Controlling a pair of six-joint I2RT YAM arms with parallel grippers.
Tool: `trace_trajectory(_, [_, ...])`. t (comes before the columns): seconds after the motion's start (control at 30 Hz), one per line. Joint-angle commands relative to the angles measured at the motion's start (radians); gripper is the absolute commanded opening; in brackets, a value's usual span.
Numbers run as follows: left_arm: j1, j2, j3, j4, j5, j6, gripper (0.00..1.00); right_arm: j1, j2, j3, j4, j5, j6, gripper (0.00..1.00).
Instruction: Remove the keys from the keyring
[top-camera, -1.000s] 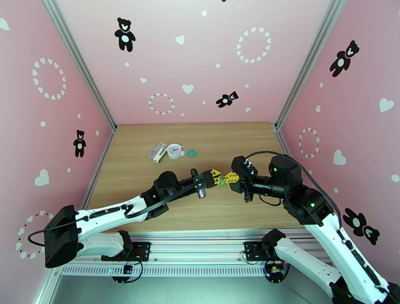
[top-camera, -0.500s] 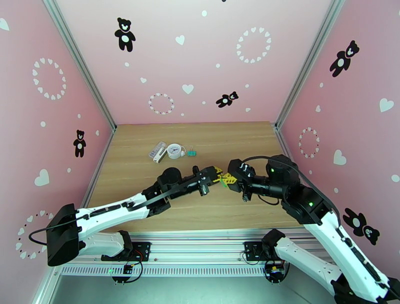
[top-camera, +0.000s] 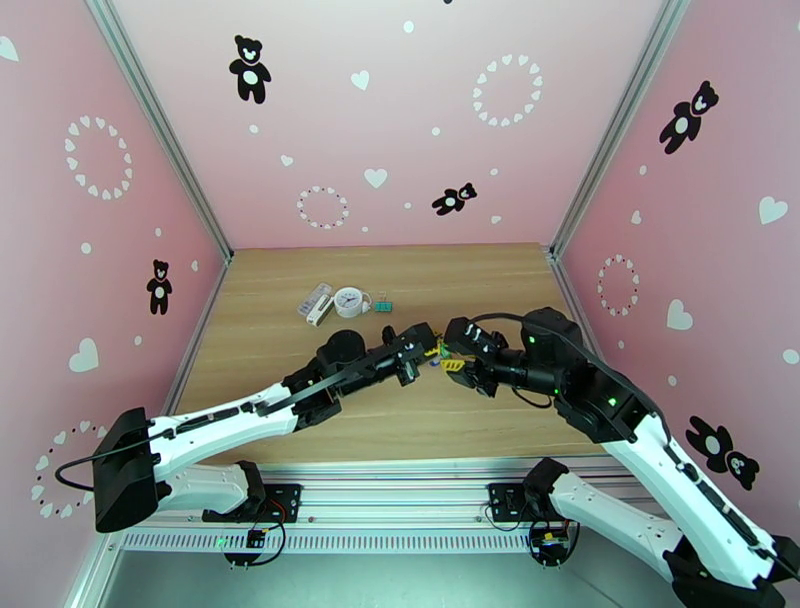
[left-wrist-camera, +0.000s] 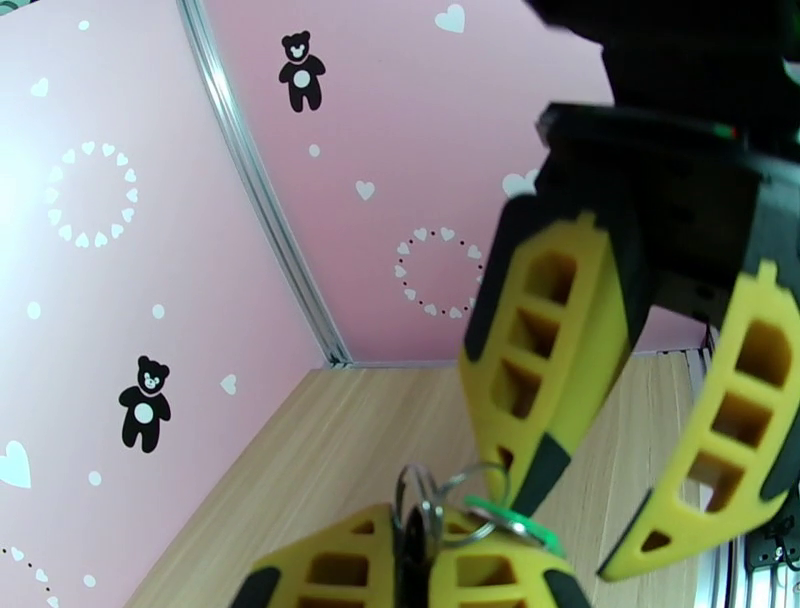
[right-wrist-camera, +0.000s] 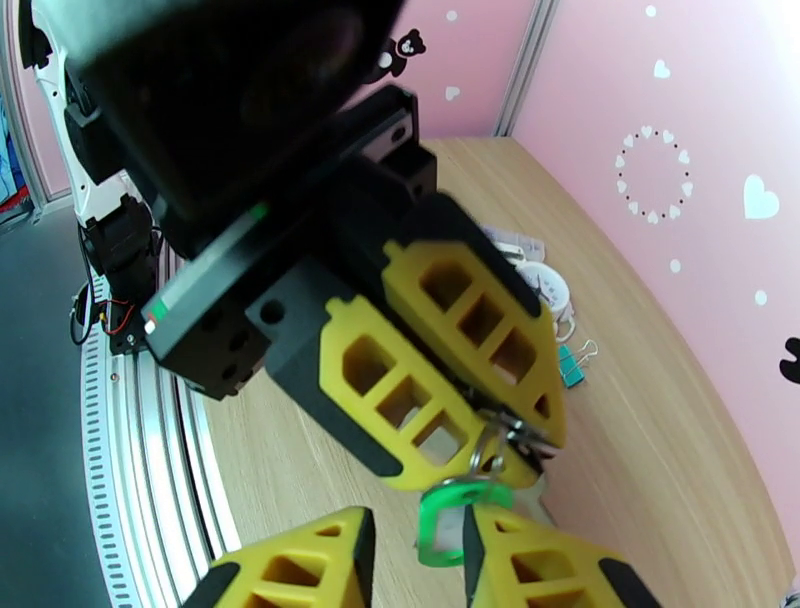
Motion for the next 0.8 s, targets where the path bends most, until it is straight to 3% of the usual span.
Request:
trace_trajectory(0.0, [0.004, 0.007, 0.036, 0.038, -0.015, -0.007, 0.00, 0.005, -0.005, 0.034, -0.012, 0.034, 0.014, 0.35])
trace_trajectory(0.2, [0.004, 0.011, 0.039, 0.032, -0.022, -0.003, 0.00, 0.005, -0.045, 0.025, 0.073, 0.109, 0.049, 0.36])
trace_trajectory(0.4, [0.003, 0.016, 0.042, 0.027, -0.017, -0.003, 0.00, 0.005, -0.018, 0.047, 0.087, 0.074, 0.048, 0.35])
trace_trajectory(0.77, [0.005, 0.021, 0.045, 0.028, -0.016, -0.001, 0.00, 0.005, 0.041, 0.066, 0.081, 0.048, 0.054, 0.15])
